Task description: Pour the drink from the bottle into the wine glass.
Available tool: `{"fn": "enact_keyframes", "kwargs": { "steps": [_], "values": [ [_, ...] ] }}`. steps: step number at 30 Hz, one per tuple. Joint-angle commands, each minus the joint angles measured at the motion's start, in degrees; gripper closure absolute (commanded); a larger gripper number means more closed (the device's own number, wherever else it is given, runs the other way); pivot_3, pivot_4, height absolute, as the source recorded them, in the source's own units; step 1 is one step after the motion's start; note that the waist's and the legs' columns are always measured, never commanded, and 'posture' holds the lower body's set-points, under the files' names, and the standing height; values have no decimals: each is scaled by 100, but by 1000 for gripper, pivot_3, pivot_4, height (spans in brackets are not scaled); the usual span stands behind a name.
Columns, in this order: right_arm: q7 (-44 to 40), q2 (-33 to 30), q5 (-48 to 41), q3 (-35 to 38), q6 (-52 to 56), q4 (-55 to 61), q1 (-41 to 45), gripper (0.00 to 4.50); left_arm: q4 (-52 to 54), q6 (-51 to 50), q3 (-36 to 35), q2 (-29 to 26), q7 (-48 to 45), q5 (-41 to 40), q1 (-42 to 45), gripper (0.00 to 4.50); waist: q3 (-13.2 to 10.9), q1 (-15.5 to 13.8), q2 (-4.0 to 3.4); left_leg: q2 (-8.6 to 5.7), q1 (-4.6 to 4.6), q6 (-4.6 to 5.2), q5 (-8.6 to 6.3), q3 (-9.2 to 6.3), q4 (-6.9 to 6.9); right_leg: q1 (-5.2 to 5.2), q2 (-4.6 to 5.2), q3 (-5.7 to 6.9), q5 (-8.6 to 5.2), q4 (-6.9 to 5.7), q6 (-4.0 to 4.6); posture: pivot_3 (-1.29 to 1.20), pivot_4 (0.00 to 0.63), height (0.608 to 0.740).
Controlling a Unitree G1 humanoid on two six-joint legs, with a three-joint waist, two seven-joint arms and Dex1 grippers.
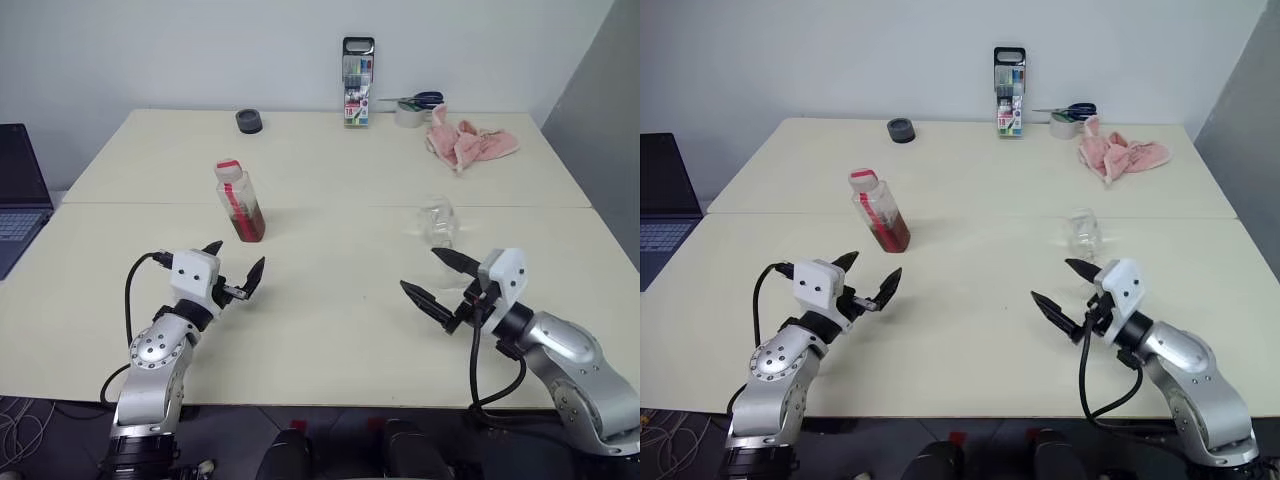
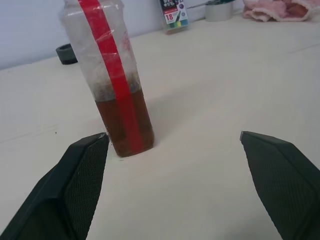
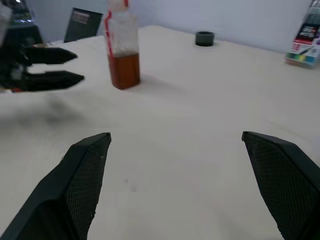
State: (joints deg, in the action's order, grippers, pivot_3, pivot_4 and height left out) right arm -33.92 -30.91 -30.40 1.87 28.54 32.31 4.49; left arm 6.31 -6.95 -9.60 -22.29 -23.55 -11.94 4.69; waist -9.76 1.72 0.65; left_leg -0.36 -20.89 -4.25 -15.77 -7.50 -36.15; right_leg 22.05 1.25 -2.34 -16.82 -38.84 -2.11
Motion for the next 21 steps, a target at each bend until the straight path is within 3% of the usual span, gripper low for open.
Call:
{"fn": "enact_keyframes", "kwargs": {
  "steps": [1,8,21],
  "values": [
    [-157,-218,-499,-25,609,338,481,0,67,-274,-245,10,257,-135,313,22,-3,-1,5,0,0,0,0,0,-2,0,0,0,0,-1,0,0,150,740],
    [-532,-606,-1111,-83,1330,356,1133,0,24,-883,-146,39,600,-51,918,22,-14,-3,25,-2,-2,0,0,-1,-4,0,1,2,1,0,0,0,150,740],
    [-685,-565,-957,-234,1183,307,1481,0,-992,-905,-52,72,802,173,1809,22,-30,-5,52,-1,-2,-1,1,-2,-4,2,1,4,1,-1,0,0,150,740]
  ]
}}
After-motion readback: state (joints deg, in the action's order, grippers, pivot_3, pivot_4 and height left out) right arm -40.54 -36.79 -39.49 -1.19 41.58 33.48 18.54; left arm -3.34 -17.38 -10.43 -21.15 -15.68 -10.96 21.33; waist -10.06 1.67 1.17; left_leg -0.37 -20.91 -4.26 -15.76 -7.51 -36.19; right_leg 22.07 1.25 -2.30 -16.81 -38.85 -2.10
